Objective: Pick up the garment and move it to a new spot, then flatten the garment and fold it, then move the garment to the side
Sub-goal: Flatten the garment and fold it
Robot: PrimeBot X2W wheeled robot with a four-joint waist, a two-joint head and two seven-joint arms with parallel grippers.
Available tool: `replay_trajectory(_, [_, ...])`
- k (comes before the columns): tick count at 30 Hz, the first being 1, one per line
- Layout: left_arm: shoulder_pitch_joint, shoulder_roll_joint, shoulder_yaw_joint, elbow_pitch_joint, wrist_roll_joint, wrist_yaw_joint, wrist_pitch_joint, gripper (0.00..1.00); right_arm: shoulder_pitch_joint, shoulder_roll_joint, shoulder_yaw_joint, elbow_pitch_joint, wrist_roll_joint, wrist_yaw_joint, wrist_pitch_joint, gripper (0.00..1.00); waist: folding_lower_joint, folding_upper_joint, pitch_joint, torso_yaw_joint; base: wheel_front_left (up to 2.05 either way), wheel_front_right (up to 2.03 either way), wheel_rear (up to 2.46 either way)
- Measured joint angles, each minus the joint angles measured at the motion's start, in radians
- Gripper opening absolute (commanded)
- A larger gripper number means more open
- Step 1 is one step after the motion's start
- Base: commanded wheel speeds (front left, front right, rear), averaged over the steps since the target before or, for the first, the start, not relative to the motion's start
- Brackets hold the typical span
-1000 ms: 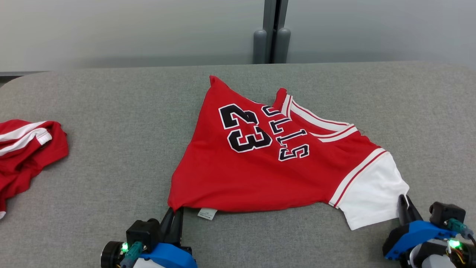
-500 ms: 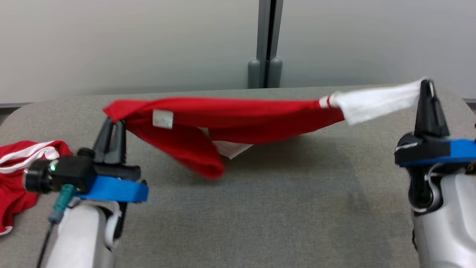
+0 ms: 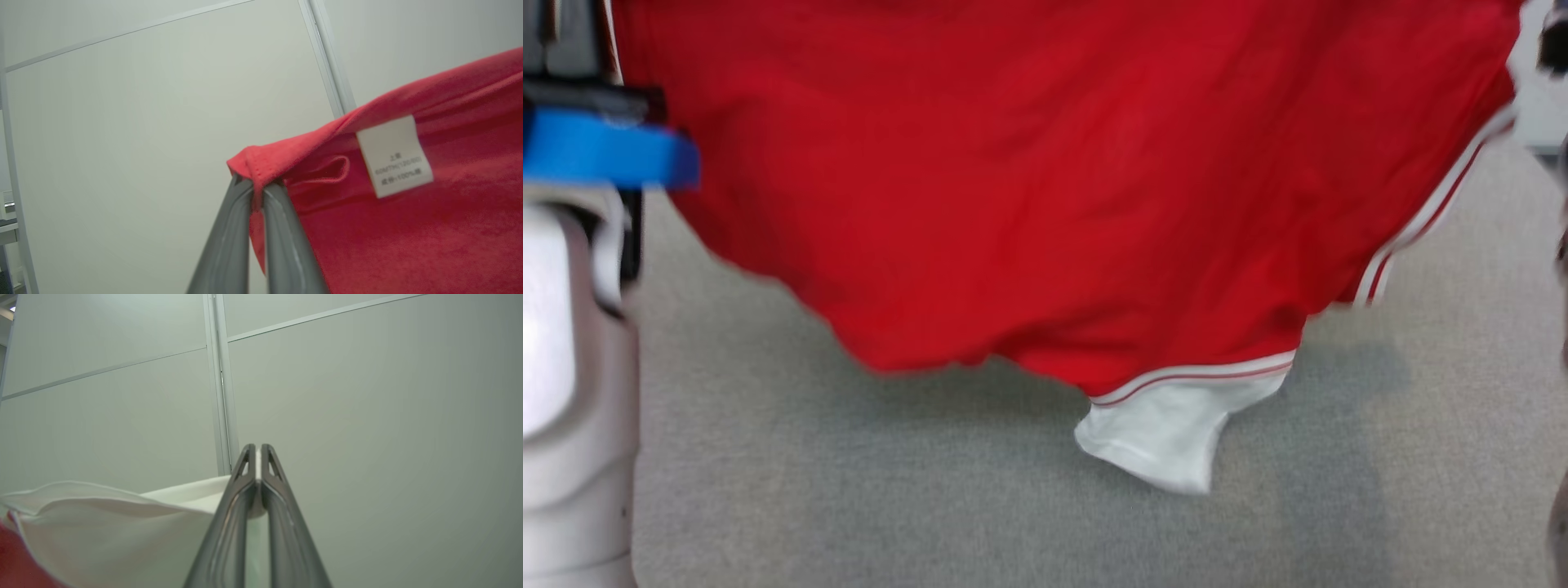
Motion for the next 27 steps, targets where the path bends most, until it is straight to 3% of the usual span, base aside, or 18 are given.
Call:
replay_trajectory(4, [-0.157, -0.004, -0.014, 0.088, 0.034, 0.035, 0.008, 0.00, -0.197, -0.029, 0.007, 0.118, -0.085, 0.000, 0.000, 0.00, 0.0003, 0.0005, 0.095, -0.009, 0.00, 0.00, 0.00])
replay_trajectory(8, [-0.317, -0.018, -0.019, 0.184, 0.057, 0.085, -0.021, 0.00, -0.403, -0.031, -0.063, 0.128, -0.194, 0.001, 0.000, 0.00, 0.0004, 0.0005, 0.178, -0.001, 0.00, 0.00, 0.00])
replay_trajectory(13, [-0.409, -0.028, -0.020, 0.271, 0.065, 0.120, -0.053, 0.00, -0.457, -0.007, -0.091, 0.107, -0.235, 0.001, -0.001, 0.00, 0.0004, 0.0006, 0.248, 0.011, 0.00, 0.00, 0.00])
replay_trajectory(18, [-0.310, -0.055, -0.007, 0.370, 0.024, 0.121, -0.066, 0.00, -0.284, -0.008, -0.097, 0.126, -0.204, 0.002, -0.001, 0.00, 0.0000, 0.0004, 0.250, 0.006, 0.00, 0.00, 0.00])
replay_trajectory(27, [0.174, -0.199, 0.004, 0.444, -0.067, 0.092, -0.067, 0.00, 0.302, 0.045, -0.069, 0.123, -0.034, 0.001, 0.000, 0.00, -0.0002, 0.0002, 0.201, -0.003, 0.00, 0.00, 0.00])
